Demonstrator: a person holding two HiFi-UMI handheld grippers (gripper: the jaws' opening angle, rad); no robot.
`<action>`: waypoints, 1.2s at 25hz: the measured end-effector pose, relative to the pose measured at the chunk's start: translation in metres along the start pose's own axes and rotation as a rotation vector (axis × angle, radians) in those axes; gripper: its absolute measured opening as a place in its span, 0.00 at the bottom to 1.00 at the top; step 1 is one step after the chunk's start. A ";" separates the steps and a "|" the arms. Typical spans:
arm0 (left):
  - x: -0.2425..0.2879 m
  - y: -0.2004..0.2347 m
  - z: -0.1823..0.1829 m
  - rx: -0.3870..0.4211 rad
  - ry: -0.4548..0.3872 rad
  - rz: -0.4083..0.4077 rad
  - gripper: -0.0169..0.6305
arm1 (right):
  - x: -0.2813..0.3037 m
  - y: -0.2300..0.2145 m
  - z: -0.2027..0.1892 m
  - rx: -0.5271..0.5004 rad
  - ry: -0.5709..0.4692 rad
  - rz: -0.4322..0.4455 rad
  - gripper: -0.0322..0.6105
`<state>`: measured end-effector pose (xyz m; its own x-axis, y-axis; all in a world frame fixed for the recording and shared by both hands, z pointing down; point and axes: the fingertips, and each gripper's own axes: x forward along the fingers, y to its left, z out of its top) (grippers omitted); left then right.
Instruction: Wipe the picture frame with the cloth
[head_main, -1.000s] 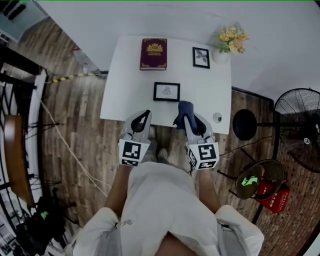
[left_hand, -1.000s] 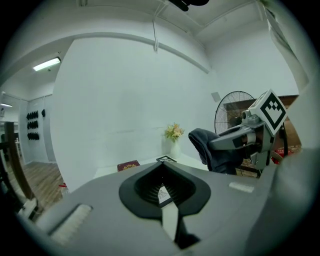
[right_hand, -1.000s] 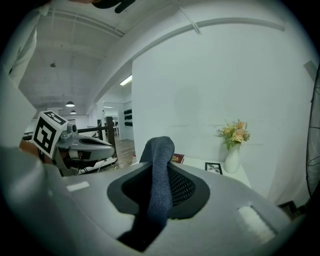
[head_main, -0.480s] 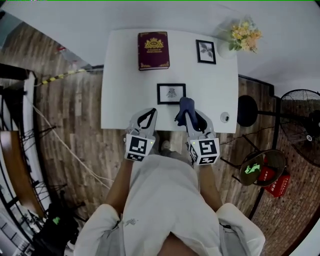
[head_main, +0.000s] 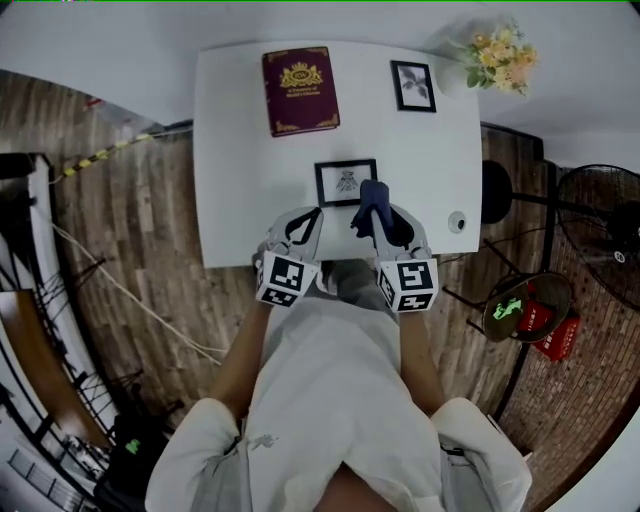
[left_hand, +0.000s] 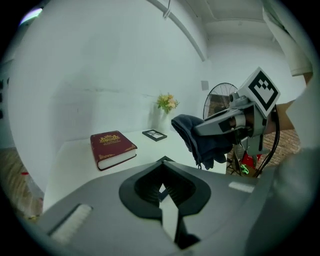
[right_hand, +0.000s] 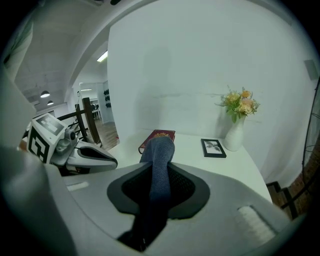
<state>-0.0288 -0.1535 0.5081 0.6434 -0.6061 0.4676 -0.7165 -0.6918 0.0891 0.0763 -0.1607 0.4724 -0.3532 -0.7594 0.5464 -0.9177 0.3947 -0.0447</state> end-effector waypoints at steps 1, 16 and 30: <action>0.004 0.000 -0.005 0.001 0.014 -0.013 0.06 | 0.003 -0.001 -0.002 0.002 0.009 -0.004 0.16; 0.060 -0.001 -0.063 -0.002 0.189 -0.030 0.06 | 0.054 -0.009 -0.036 -0.019 0.123 0.067 0.16; 0.078 0.003 -0.082 -0.060 0.248 0.036 0.06 | 0.102 0.003 -0.042 -0.036 0.165 0.182 0.16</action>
<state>-0.0029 -0.1710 0.6166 0.5366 -0.5098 0.6724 -0.7573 -0.6425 0.1173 0.0453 -0.2158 0.5633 -0.4751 -0.5800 0.6617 -0.8333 0.5382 -0.1266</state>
